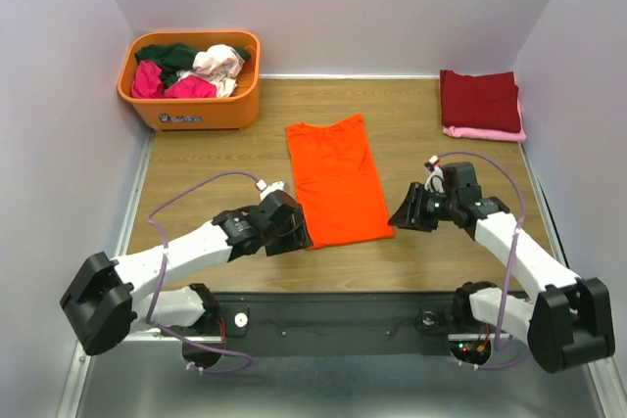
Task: Fold and stack the t-shirts
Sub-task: Fold the tshirt
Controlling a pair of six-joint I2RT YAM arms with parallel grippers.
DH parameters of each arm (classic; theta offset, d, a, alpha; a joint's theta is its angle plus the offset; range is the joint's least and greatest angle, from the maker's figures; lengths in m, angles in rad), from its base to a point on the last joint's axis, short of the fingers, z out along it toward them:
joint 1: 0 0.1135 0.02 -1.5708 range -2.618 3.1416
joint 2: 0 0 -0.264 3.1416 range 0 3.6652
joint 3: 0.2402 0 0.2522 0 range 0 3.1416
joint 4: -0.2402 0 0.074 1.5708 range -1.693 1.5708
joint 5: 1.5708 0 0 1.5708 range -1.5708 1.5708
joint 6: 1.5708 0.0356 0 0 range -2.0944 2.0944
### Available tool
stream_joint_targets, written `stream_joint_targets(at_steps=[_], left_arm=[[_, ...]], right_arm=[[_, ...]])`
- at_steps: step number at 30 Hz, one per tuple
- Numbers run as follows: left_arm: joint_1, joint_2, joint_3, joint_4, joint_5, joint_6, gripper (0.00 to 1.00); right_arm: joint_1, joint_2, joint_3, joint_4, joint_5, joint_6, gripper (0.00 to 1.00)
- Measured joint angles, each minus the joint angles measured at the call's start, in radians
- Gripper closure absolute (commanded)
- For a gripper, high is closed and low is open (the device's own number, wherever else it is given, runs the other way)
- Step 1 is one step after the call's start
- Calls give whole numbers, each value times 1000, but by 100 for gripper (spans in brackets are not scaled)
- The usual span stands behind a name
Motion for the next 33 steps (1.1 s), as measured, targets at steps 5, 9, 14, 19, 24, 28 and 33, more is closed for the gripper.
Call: stream_joint_targets(at_steps=[5, 9, 14, 19, 24, 28, 33], left_arm=[[-2, 8, 24, -56, -68, -47, 34], [-15, 124, 55, -80, -97, -65, 48], [-32, 264, 137, -98, -124, -70, 52], [-37, 345, 204, -94, -143, -63, 52], [-40, 402, 237, -90, -151, -48, 54], [-46, 434, 239, -105, -159, -38, 54], [-51, 441, 248, -119, -171, -27, 54]], right_arm=[[0, -69, 84, -95, 92, -8, 23], [0, -80, 100, -152, 190, -8, 11], [0, -83, 100, -203, 243, -9, 11], [0, -84, 100, -222, 258, -13, 1], [0, -84, 100, -231, 260, -20, 0], [0, -80, 100, -233, 261, -26, 0], [0, -45, 100, -235, 266, -34, 0]])
